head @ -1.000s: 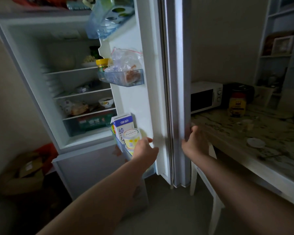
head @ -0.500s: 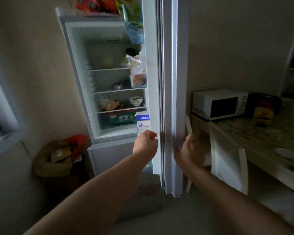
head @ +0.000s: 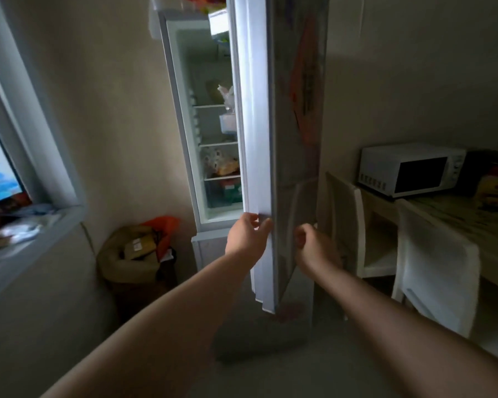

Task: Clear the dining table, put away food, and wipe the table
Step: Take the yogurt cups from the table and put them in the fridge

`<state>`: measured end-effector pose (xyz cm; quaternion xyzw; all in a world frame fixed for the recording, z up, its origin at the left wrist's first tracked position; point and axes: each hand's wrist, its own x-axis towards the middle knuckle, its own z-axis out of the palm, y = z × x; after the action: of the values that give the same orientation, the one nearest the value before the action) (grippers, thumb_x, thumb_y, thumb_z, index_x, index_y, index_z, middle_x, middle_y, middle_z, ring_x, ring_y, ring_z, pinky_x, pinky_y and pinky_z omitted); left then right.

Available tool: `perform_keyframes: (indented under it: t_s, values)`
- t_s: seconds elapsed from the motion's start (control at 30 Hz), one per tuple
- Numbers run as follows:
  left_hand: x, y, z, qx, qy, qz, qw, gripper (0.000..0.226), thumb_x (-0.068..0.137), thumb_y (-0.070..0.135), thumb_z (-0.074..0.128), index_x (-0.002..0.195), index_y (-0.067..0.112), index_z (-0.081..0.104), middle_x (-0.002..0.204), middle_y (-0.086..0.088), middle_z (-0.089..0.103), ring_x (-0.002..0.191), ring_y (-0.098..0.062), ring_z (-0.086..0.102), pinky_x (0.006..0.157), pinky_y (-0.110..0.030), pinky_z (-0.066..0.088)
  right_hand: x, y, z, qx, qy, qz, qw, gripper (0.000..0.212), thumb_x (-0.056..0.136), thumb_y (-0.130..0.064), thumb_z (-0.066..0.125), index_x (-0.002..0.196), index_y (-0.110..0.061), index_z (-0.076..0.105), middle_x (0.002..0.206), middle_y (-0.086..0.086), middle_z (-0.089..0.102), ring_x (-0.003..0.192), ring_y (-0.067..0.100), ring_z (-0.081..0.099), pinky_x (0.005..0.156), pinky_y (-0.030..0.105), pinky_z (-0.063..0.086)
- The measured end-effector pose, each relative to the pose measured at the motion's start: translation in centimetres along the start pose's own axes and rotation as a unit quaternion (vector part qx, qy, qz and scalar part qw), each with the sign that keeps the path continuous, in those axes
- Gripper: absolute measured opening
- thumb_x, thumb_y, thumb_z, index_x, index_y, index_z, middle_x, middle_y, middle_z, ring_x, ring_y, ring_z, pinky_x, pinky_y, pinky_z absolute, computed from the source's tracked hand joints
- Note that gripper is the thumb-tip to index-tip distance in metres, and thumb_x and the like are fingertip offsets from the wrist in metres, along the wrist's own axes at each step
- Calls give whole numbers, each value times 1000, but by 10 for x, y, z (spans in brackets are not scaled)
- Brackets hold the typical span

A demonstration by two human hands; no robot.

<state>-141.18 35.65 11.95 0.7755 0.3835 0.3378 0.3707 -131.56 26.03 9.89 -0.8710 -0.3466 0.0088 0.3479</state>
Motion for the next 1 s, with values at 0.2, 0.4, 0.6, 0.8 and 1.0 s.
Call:
perform_keyframes:
  t_s: [0.2, 0.4, 0.6, 0.8, 1.0]
  values:
    - [40, -25, -20, -20, 85, -55, 995, 30, 87, 32, 66, 109, 14, 54, 99, 5, 54, 91, -11, 52, 77, -23, 36, 35, -24, 33, 20, -18, -34, 999, 38, 90, -13, 55, 126, -22, 54, 131, -2, 59, 122, 21, 53, 93, 25, 42]
    - [107, -65, -31, -12, 161, -110, 981, 32, 84, 37, 67, 100, 20, 46, 108, -3, 59, 99, -25, 60, 88, -37, 51, 100, -41, 73, 29, -51, -58, 997, 43, 87, -12, 57, 127, -24, 52, 132, -3, 56, 122, 18, 52, 96, 25, 41]
    - [175, -99, -47, 24, 211, -142, 967, 34, 82, 41, 61, 96, 10, 60, 84, -9, 66, 68, -23, 58, 53, -26, 45, 162, -67, 107, 10, -94, -99, 991, 49, 87, -13, 55, 133, -27, 46, 141, -5, 47, 128, 18, 47, 100, 26, 39]
    - [231, -124, -55, 29, 237, -172, 956, 38, 86, 41, 55, 103, 7, 62, 92, -11, 69, 84, -30, 62, 66, -28, 38, 210, -85, 133, -13, -109, -180, 978, 61, 90, -14, 55, 145, -22, 32, 157, -3, 21, 143, 16, 25, 111, 27, 27]
    - [285, -150, -61, 31, 239, -181, 953, 38, 91, 38, 51, 103, 5, 64, 95, -15, 68, 84, -31, 59, 68, -28, 37, 250, -102, 165, -76, -96, -206, 971, 78, 87, -12, 56, 152, -26, 16, 161, -6, -5, 147, 16, 14, 112, 34, 31]
